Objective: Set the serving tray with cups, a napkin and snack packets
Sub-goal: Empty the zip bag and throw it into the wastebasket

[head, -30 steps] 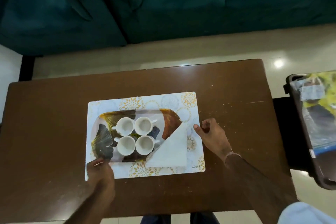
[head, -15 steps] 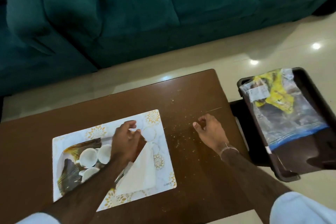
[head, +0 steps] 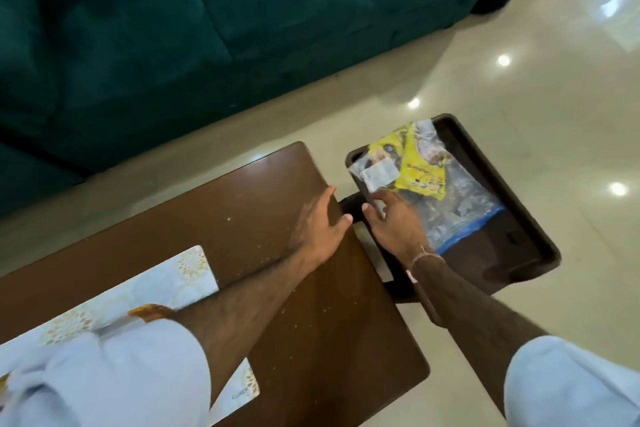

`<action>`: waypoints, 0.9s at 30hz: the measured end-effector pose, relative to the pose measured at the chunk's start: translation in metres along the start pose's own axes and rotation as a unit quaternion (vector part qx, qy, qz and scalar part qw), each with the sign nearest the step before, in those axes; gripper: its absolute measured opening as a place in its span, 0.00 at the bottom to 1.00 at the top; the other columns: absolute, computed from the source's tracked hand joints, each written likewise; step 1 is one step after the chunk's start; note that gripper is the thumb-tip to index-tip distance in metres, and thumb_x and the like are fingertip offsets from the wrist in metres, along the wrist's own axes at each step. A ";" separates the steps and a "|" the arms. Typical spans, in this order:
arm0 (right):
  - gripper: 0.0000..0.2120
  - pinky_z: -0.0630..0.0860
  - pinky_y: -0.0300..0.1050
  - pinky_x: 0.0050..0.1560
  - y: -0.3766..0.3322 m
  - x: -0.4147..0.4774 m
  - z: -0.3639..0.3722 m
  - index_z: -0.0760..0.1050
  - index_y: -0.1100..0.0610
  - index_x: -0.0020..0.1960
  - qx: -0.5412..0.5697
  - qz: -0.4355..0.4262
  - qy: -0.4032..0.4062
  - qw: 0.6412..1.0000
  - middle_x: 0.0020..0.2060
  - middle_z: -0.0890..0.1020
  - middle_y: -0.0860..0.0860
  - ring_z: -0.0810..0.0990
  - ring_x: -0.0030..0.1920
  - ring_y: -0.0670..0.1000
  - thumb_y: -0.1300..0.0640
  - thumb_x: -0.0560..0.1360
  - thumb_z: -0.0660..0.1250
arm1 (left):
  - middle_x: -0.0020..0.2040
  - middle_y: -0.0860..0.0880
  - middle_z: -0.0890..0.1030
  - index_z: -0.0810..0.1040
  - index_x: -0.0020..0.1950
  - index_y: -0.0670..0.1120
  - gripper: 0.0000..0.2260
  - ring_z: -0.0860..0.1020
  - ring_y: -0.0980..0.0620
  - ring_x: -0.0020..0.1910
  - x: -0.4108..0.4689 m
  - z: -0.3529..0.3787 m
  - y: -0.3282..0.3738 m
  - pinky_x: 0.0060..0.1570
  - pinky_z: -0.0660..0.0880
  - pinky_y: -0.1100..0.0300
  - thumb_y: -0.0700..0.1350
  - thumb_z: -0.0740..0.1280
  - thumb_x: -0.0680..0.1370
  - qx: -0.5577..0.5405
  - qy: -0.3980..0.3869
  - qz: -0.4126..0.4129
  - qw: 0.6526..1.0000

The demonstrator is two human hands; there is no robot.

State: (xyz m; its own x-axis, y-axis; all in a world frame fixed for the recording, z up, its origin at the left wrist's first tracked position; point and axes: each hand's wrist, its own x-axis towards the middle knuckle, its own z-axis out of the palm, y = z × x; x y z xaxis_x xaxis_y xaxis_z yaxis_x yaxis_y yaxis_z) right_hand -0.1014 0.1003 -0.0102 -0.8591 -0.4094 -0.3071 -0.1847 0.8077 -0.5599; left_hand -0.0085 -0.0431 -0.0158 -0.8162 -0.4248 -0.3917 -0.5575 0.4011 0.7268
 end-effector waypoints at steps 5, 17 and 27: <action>0.19 0.75 0.56 0.61 0.053 0.011 -0.037 0.75 0.56 0.64 -0.008 0.064 0.026 0.998 0.62 0.79 0.56 0.78 0.60 0.59 0.47 0.78 0.64 | 0.69 0.47 0.75 0.68 0.75 0.51 0.28 0.72 0.47 0.67 0.025 0.061 0.047 0.65 0.71 0.53 0.53 0.68 0.76 0.026 -0.042 0.068 0.996; 0.18 0.70 0.54 0.66 0.162 -0.004 -0.057 0.72 0.61 0.62 0.076 0.225 0.212 0.948 0.62 0.71 0.60 0.73 0.61 0.61 0.60 0.74 0.68 | 0.55 0.49 0.74 0.73 0.59 0.52 0.22 0.75 0.48 0.56 0.026 0.189 0.089 0.53 0.75 0.49 0.58 0.74 0.70 0.136 -0.090 0.148 0.975; 0.09 0.82 0.44 0.39 0.161 0.015 -0.051 0.75 0.62 0.49 0.691 0.331 0.183 0.616 0.33 0.83 0.55 0.84 0.35 0.54 0.65 0.81 0.56 | 0.46 0.48 0.78 0.72 0.51 0.46 0.06 0.76 0.47 0.44 0.034 0.200 0.097 0.45 0.75 0.44 0.44 0.65 0.76 0.026 0.008 0.175 0.984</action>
State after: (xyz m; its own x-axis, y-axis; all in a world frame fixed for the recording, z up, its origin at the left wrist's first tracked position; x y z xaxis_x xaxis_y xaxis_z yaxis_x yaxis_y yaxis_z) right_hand -0.1684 0.2460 -0.0655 -0.6244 0.1442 -0.7677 0.6293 -0.4894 -0.6037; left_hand -0.1209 0.1433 -0.0716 -0.9574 -0.2657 -0.1134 -0.2500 0.5652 0.7861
